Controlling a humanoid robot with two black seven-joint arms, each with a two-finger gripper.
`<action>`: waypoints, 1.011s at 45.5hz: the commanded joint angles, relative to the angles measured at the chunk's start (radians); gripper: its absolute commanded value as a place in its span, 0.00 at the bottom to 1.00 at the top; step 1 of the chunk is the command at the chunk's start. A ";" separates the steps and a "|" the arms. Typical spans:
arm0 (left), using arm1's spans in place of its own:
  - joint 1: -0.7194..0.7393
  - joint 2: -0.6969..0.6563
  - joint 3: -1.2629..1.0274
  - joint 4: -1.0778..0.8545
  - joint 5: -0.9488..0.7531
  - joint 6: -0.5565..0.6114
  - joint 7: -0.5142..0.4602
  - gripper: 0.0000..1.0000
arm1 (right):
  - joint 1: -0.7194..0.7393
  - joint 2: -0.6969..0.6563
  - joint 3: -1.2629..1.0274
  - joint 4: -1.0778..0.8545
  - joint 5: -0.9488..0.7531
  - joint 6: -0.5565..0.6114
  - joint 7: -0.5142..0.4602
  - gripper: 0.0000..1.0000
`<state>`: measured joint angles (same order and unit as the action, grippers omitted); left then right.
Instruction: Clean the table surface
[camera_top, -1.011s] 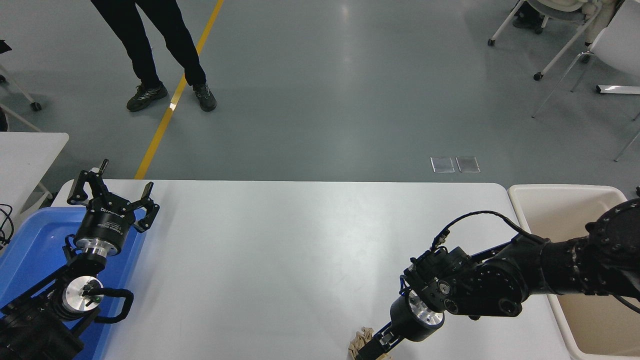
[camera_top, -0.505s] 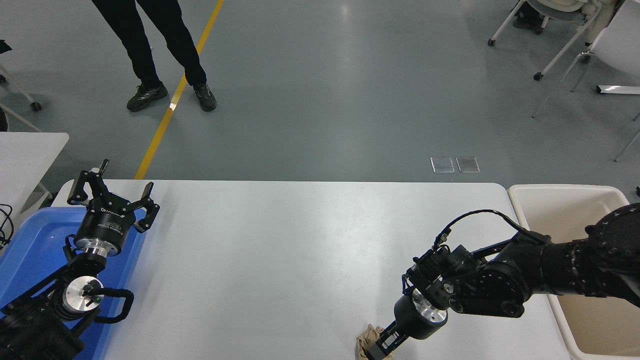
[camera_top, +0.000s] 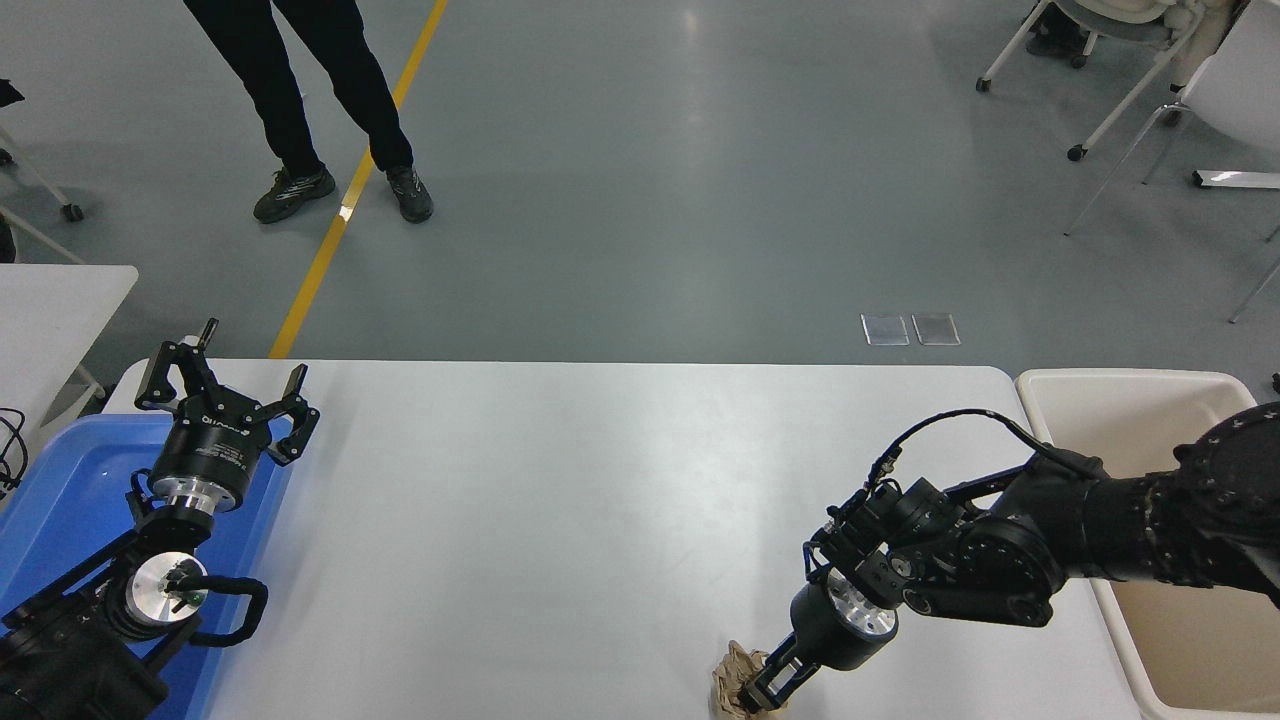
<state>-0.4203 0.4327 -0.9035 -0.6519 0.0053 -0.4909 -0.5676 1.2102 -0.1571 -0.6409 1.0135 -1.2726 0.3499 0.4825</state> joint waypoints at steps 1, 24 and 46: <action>0.000 0.000 0.000 0.000 -0.001 0.000 0.000 0.99 | 0.034 -0.016 0.007 0.005 -0.005 0.011 0.011 0.00; 0.000 0.000 0.000 0.000 0.001 0.000 0.000 0.99 | 0.196 -0.174 0.081 0.088 0.033 0.118 0.011 0.00; 0.000 0.000 0.000 0.000 -0.001 0.000 0.000 0.99 | 0.371 -0.375 0.188 0.231 0.087 0.273 0.010 0.00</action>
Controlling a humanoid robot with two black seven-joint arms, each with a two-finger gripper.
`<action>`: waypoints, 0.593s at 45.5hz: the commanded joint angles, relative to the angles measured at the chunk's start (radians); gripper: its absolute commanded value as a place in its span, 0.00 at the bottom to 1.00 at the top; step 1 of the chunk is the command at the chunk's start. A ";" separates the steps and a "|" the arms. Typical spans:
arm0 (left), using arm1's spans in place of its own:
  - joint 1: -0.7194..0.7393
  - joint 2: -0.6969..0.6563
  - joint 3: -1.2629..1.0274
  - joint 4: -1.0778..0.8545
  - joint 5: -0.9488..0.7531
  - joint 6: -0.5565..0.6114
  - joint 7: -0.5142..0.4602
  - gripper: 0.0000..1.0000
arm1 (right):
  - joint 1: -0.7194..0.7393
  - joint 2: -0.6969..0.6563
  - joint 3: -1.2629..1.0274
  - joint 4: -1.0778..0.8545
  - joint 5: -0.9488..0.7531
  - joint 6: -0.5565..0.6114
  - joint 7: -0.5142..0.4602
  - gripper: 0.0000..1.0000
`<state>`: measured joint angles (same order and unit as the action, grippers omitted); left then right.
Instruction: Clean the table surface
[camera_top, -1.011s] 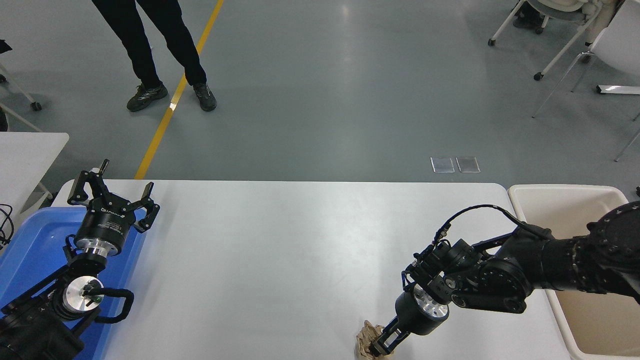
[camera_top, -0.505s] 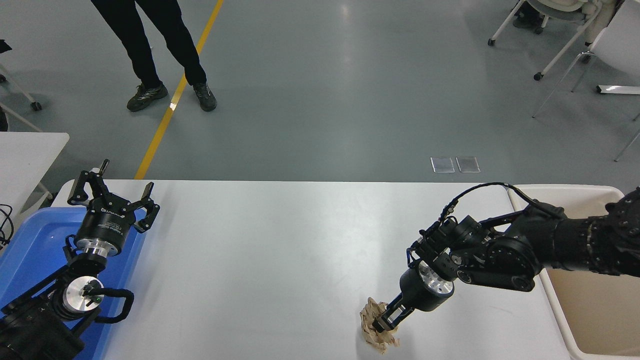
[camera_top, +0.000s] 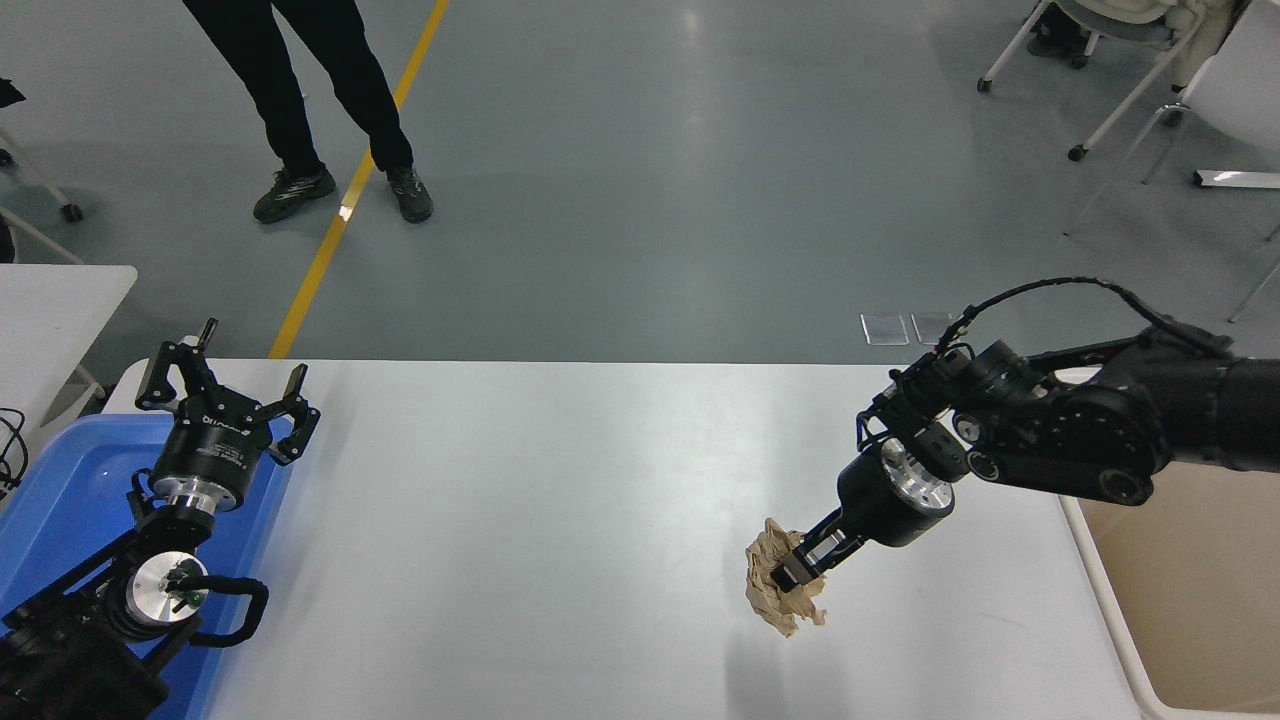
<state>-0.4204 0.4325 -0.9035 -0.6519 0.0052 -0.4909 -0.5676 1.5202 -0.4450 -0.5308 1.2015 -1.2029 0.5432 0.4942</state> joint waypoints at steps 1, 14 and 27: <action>0.000 0.000 0.000 0.000 -0.001 0.000 0.000 0.99 | 0.064 -0.093 0.084 0.043 0.017 0.084 -0.002 0.00; 0.000 0.000 0.000 0.000 -0.001 0.000 0.000 0.99 | 0.081 -0.133 0.172 0.041 0.019 0.142 -0.002 0.00; 0.000 0.000 0.000 0.000 -0.001 0.000 0.000 0.99 | 0.087 -0.155 0.230 0.012 0.054 0.150 -0.006 0.00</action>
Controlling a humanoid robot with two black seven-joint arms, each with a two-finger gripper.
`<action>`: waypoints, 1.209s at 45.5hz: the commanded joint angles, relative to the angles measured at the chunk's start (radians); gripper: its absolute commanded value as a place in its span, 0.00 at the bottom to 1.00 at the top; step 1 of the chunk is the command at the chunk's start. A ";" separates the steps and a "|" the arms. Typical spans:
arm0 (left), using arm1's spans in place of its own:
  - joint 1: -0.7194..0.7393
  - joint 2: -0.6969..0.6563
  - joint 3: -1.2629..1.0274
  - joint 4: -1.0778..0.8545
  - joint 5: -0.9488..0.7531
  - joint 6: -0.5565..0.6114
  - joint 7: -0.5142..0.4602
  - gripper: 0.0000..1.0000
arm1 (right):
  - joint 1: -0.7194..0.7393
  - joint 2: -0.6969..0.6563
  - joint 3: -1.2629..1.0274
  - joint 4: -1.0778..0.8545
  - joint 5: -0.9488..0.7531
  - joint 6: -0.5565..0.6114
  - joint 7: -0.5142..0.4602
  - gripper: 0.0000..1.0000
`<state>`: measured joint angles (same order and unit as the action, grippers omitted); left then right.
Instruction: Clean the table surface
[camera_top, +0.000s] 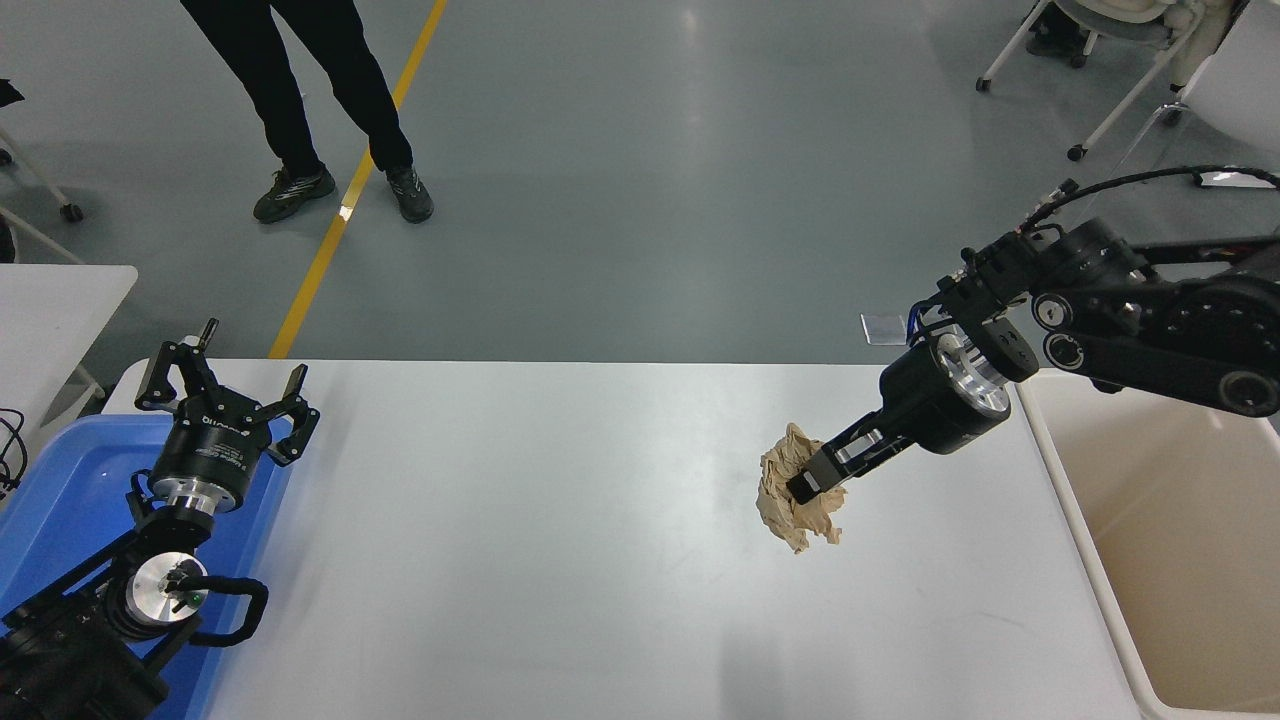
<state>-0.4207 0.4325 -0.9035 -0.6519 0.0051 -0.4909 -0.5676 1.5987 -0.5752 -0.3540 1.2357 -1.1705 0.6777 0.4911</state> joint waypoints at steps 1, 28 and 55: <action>0.000 0.000 0.000 0.000 -0.001 0.000 0.000 0.99 | 0.007 -0.028 0.055 -0.031 0.025 0.016 -0.003 0.00; 0.000 0.000 0.000 0.000 -0.001 0.000 0.000 0.99 | -0.154 -0.173 0.038 -0.458 0.115 0.003 -0.006 0.00; -0.001 0.000 0.000 0.000 -0.001 0.000 0.000 0.99 | -0.345 -0.268 0.053 -0.797 0.304 0.005 -0.002 0.00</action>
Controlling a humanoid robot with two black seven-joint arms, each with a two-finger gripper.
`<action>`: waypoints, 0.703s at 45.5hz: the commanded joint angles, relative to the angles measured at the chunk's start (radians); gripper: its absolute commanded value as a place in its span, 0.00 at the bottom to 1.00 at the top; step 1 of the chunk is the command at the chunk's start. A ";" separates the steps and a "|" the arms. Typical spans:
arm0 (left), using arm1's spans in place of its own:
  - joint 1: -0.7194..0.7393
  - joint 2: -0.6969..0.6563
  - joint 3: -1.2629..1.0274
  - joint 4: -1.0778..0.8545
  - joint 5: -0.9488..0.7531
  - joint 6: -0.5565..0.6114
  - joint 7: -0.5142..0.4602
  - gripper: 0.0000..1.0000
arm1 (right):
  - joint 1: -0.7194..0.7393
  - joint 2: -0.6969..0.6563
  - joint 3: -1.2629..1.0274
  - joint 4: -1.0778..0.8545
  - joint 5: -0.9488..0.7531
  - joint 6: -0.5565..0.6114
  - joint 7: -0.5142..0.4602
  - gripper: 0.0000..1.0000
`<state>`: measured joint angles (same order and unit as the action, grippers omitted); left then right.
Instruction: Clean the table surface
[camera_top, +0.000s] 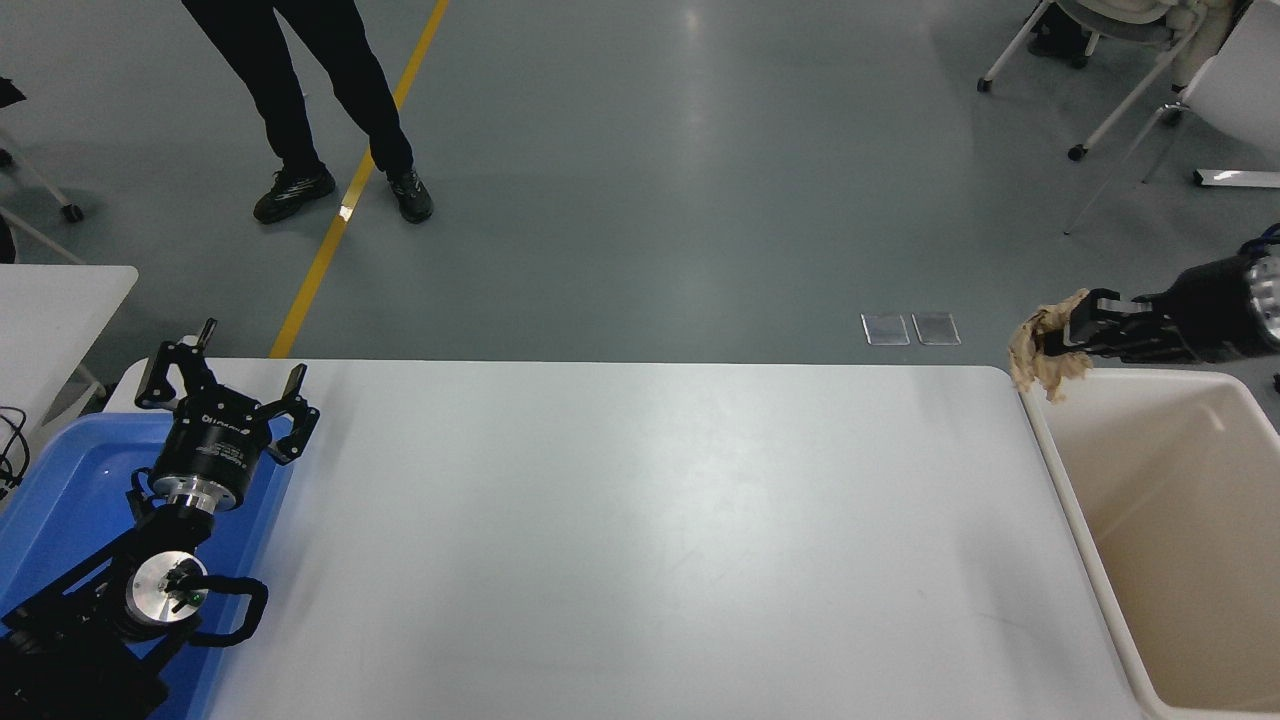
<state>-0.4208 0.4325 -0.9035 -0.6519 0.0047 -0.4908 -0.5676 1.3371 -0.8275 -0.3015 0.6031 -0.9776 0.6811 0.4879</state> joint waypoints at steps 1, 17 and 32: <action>-0.001 0.000 0.000 0.000 0.000 0.000 0.000 0.99 | -0.091 -0.018 0.001 -0.175 0.122 0.000 0.001 0.00; 0.000 0.000 0.001 0.000 0.000 0.000 0.000 0.99 | -0.223 -0.002 0.001 -0.387 0.280 -0.002 0.000 0.00; -0.001 0.000 0.000 0.000 0.000 0.000 0.000 0.99 | -0.360 0.050 0.001 -0.476 0.327 -0.146 -0.017 0.00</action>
<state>-0.4213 0.4328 -0.9026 -0.6518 0.0051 -0.4909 -0.5675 1.0702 -0.8091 -0.3014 0.1944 -0.6900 0.6348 0.4821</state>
